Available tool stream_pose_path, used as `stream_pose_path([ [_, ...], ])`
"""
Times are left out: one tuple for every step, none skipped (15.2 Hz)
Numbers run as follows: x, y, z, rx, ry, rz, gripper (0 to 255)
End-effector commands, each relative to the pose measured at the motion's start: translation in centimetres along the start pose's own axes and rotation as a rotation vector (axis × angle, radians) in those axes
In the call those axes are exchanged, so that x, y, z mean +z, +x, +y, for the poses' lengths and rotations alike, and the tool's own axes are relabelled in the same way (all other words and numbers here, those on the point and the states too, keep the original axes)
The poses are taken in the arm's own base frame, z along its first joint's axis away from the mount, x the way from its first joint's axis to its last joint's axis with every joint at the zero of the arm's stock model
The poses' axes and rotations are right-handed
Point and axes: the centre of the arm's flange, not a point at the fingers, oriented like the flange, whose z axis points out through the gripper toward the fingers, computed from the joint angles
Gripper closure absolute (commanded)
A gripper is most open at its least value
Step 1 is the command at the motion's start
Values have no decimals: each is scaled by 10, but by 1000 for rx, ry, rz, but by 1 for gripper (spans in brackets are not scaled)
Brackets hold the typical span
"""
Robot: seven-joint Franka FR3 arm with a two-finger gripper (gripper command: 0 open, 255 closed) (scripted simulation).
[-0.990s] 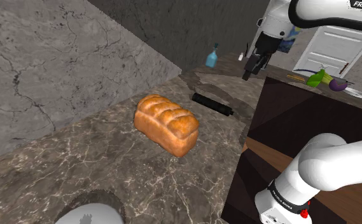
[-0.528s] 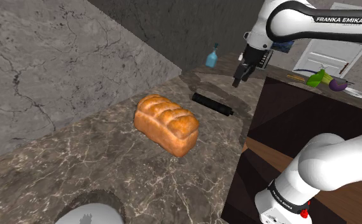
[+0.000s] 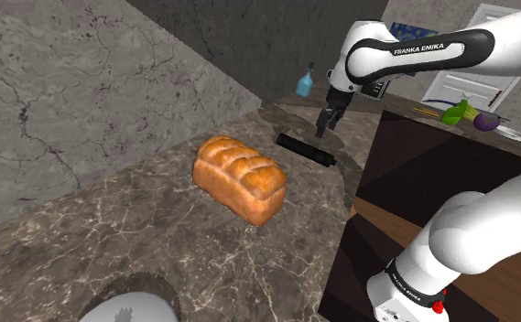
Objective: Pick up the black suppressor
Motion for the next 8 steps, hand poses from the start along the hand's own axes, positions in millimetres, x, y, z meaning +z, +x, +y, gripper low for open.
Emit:
stream_pose_path([
  [24,15,10,-7,7,-9,0],
  [35,22,14,-11,11,-15,0],
  [46,29,18,-14,15,-20,0],
  [58,36,21,-18,19,-25,0],
  [69,43,25,-21,23,-30,0],
  [79,49,28,-24,26,-35,0],
  [84,49,28,-24,26,-35,0],
  [90,49,28,-24,26,-35,0],
])
